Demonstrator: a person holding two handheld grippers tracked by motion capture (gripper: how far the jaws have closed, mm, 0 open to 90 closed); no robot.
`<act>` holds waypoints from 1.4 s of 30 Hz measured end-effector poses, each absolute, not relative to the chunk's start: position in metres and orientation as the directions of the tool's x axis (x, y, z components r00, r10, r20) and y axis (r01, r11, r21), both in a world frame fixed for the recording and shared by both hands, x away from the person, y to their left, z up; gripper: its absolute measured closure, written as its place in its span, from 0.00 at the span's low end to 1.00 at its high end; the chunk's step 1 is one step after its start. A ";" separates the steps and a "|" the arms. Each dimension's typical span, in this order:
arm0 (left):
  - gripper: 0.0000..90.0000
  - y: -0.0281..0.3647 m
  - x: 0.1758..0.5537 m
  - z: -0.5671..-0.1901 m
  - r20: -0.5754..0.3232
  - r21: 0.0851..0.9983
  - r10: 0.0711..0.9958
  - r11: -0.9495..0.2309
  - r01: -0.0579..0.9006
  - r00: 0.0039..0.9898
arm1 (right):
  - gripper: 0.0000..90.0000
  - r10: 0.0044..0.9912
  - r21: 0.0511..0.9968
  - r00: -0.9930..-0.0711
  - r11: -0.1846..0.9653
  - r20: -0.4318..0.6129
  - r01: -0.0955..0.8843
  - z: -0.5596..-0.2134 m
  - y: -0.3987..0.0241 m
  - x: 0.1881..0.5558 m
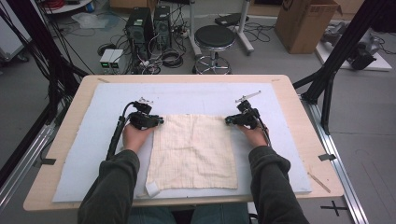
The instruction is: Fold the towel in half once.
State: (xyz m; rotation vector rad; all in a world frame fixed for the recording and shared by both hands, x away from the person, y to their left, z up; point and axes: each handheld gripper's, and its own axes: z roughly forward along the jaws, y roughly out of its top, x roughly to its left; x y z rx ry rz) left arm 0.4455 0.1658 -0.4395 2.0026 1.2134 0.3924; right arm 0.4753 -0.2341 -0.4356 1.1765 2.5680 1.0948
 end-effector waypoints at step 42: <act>0.97 0.199 0.402 -0.387 -0.107 0.862 0.814 -0.209 0.461 0.571 | 0.96 0.619 0.763 -0.762 0.396 0.189 0.511 -0.374 -0.226 0.456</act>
